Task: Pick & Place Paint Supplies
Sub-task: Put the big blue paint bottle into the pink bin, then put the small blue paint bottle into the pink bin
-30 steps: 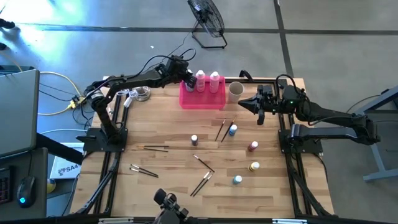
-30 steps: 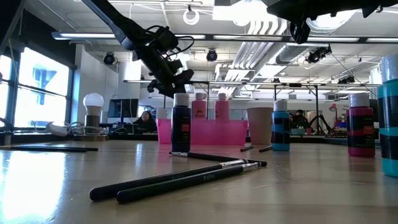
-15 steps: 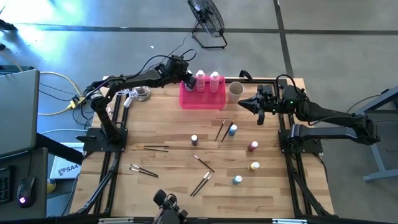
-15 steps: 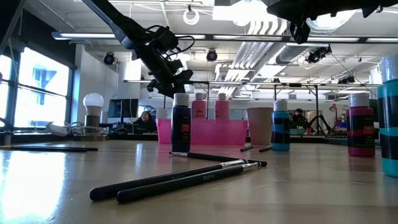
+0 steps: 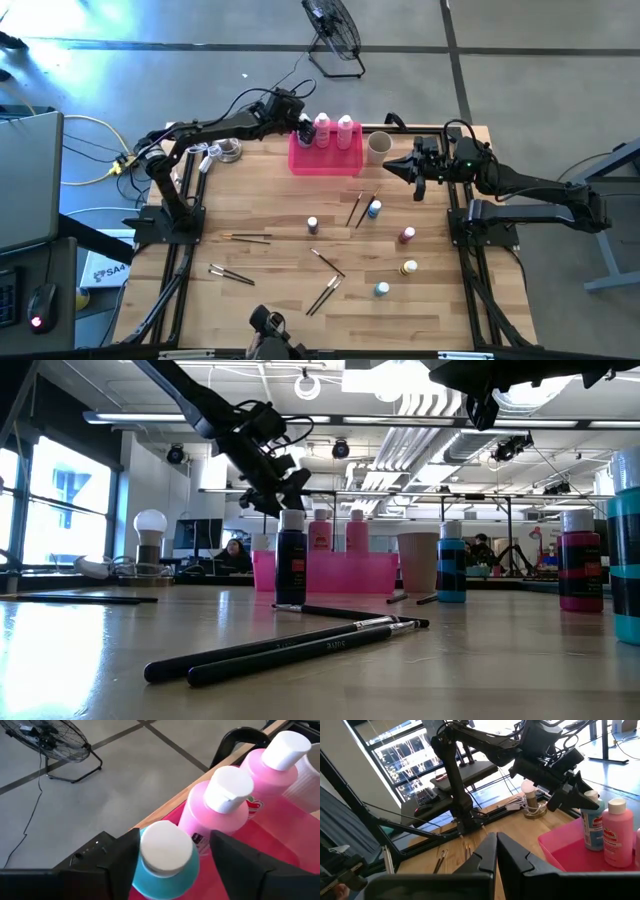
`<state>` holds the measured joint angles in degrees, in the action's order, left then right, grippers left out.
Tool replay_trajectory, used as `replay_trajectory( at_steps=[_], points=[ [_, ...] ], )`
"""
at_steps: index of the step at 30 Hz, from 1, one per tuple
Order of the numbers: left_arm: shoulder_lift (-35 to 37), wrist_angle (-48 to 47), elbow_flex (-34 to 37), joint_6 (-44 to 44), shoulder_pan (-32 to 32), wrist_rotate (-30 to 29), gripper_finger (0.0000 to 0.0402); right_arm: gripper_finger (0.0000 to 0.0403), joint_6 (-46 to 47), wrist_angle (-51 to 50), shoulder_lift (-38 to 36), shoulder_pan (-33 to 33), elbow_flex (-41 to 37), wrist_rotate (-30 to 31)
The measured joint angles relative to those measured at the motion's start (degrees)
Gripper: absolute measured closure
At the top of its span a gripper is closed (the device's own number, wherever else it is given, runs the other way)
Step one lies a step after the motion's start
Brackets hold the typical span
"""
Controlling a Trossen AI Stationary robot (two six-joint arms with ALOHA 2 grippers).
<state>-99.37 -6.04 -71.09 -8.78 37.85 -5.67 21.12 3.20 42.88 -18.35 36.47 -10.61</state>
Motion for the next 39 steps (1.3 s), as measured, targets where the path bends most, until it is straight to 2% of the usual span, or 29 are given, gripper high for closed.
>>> replay_trajectory(
  at_steps=[6,27,32,39],
  points=[
    [-0.2,-1.3,-1.6,-0.1,0.0,0.7,0.0131,0.0398,0.0,0.0,0.0,0.0,0.0,0.0],
    [0.7,-5.5,-2.5,-0.6,-0.3,-0.8,0.013,0.0398,0.0,0.0,0.0,0.0,0.0,0.0],
    [4.7,-8.5,-2.4,0.0,-0.9,-3.8,0.013,0.0398,0.0,-0.1,0.0,0.0,0.0,0.0],
    [12.0,-12.2,-2.4,0.0,-3.2,2.4,0.013,0.0398,-0.4,-0.1,0.0,0.0,0.0,0.0]
  ],
)
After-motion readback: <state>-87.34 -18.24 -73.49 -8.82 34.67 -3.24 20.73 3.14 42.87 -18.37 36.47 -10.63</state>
